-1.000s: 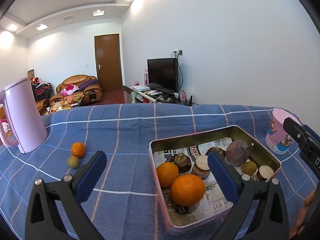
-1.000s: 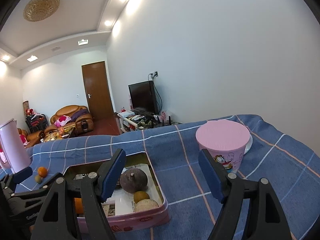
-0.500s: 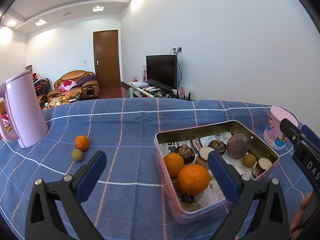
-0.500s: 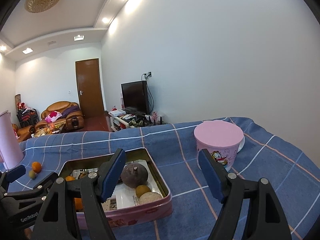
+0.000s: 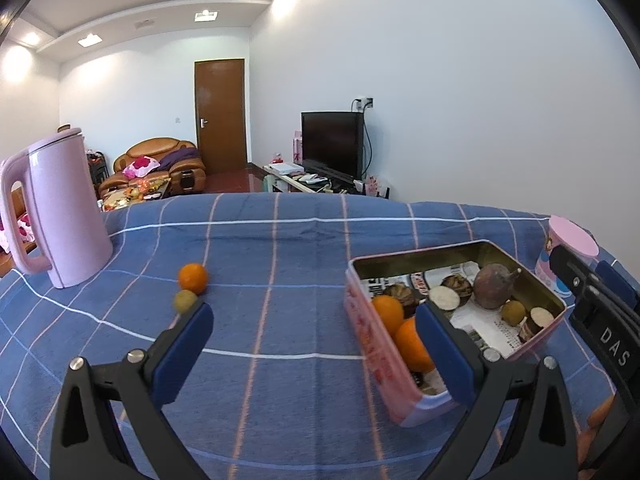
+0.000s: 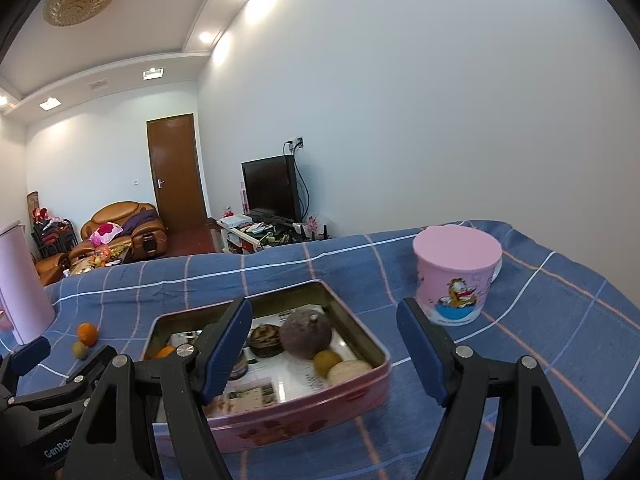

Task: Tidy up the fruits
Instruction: 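Lift both open tools from the tin and move toward the loose fruits, then grasp the yellow-green fruit with the right tool while the left tool grasps the orange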

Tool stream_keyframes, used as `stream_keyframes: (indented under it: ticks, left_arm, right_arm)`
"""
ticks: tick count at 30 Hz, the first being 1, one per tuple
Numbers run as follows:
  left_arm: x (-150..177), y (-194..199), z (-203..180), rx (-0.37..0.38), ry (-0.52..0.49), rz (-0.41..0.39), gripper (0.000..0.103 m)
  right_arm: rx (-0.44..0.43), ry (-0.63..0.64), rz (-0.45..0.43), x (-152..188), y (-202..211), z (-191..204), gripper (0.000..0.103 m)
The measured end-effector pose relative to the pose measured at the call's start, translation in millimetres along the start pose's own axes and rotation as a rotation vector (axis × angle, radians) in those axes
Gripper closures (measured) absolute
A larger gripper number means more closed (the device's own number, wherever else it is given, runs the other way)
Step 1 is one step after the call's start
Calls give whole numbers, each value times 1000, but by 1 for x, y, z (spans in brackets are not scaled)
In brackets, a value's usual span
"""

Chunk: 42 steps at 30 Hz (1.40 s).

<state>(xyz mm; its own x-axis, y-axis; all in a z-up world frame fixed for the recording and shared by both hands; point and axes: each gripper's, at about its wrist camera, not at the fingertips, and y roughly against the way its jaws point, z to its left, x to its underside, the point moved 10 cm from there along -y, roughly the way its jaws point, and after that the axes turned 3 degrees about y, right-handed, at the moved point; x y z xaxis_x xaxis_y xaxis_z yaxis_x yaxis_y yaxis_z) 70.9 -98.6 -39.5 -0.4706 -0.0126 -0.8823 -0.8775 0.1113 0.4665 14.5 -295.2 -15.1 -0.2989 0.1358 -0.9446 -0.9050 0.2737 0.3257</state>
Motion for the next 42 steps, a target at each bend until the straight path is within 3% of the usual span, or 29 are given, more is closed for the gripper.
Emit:
stream_keyframes:
  ticks: [24, 42]
  left_arm:
    - [4, -12, 89, -43, 80, 53, 0]
    - [-9, -28, 175, -157, 80, 59, 0]
  right_arm:
    - [-74, -14, 35, 9, -4, 98, 27]
    - [-168, 9, 61, 12, -17, 189, 27]
